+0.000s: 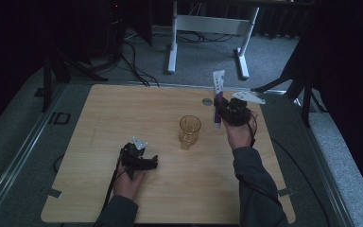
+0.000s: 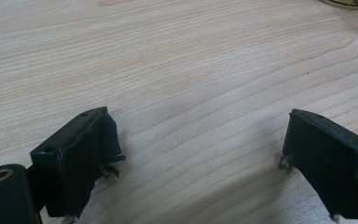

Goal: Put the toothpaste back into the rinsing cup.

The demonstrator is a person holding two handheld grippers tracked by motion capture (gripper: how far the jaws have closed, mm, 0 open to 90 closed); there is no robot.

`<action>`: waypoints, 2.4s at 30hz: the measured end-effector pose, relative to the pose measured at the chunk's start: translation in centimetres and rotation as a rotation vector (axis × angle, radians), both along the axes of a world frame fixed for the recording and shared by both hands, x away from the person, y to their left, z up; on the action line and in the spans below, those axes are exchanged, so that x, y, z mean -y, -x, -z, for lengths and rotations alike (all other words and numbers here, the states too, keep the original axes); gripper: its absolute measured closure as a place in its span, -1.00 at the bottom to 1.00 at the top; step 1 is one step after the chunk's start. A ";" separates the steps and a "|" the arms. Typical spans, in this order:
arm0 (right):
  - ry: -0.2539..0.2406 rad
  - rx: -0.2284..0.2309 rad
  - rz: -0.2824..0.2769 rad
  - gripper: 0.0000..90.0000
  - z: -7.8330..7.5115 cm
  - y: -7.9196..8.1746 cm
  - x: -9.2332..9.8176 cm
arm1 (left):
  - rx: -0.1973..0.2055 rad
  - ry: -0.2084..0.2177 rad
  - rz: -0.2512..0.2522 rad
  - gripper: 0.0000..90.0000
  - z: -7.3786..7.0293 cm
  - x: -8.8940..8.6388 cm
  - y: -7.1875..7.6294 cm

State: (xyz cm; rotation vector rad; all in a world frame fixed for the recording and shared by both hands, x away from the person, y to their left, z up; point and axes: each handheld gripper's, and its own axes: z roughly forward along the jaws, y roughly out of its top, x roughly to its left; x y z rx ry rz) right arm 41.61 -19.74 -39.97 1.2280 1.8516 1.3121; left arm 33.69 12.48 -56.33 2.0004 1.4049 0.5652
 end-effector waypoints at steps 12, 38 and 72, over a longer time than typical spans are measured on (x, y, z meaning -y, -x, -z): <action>-0.011 0.002 -0.022 0.62 -0.2 0.0 -1.0 | 0.000 0.000 0.000 -0.83 0.0 0.0 0.0; -0.014 -0.003 -0.053 0.61 -0.1 -0.3 -3.1 | 0.000 0.000 0.000 -0.83 0.0 0.0 0.0; -0.018 -0.011 -0.096 0.61 0.5 -0.2 -5.2 | 0.001 0.001 -0.001 -0.83 0.0 0.0 0.0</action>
